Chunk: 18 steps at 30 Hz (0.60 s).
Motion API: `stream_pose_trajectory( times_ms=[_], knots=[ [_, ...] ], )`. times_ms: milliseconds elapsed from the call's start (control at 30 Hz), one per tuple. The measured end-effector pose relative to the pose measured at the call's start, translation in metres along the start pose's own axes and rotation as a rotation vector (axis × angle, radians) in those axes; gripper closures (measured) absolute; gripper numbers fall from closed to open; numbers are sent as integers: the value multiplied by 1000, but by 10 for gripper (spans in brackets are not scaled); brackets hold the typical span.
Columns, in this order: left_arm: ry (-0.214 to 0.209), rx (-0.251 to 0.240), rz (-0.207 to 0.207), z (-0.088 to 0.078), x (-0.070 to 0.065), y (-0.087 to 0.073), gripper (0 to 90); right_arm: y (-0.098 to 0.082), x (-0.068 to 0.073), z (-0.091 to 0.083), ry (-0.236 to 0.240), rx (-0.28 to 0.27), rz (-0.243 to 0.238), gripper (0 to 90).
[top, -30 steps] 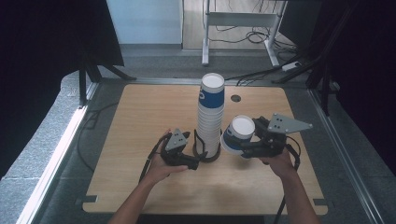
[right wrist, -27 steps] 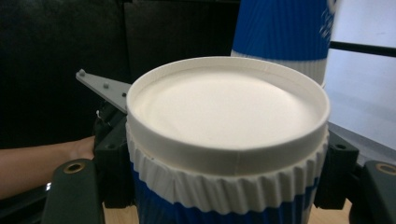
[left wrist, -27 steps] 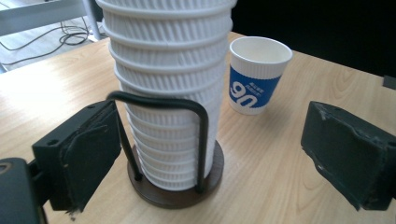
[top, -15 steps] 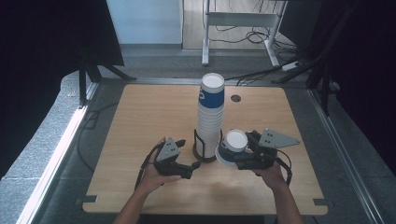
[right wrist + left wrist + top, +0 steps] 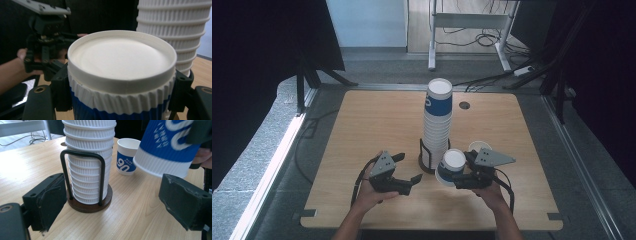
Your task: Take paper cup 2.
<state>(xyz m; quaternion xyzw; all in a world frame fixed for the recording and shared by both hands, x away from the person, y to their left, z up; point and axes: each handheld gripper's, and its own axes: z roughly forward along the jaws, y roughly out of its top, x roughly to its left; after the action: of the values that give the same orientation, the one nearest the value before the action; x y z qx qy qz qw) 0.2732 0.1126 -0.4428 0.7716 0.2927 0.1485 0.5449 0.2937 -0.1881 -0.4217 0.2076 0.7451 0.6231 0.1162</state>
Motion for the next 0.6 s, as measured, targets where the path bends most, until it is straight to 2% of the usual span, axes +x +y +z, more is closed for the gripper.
stream_pose_trajectory(
  times_ms=[233, 400, 600],
  knots=[
    [-10, 4, 7, -1, -5, -2, 80, -11, 3, 13, -3, 33, -7, 261],
    [-15, -5, -16, -2, -5, -3, 80, -16, 4, 19, 3, 41, -5, 261],
    [-19, -9, -15, -3, -8, -2, 79, -18, 7, 23, 2, 50, -21, 260]
  ],
)
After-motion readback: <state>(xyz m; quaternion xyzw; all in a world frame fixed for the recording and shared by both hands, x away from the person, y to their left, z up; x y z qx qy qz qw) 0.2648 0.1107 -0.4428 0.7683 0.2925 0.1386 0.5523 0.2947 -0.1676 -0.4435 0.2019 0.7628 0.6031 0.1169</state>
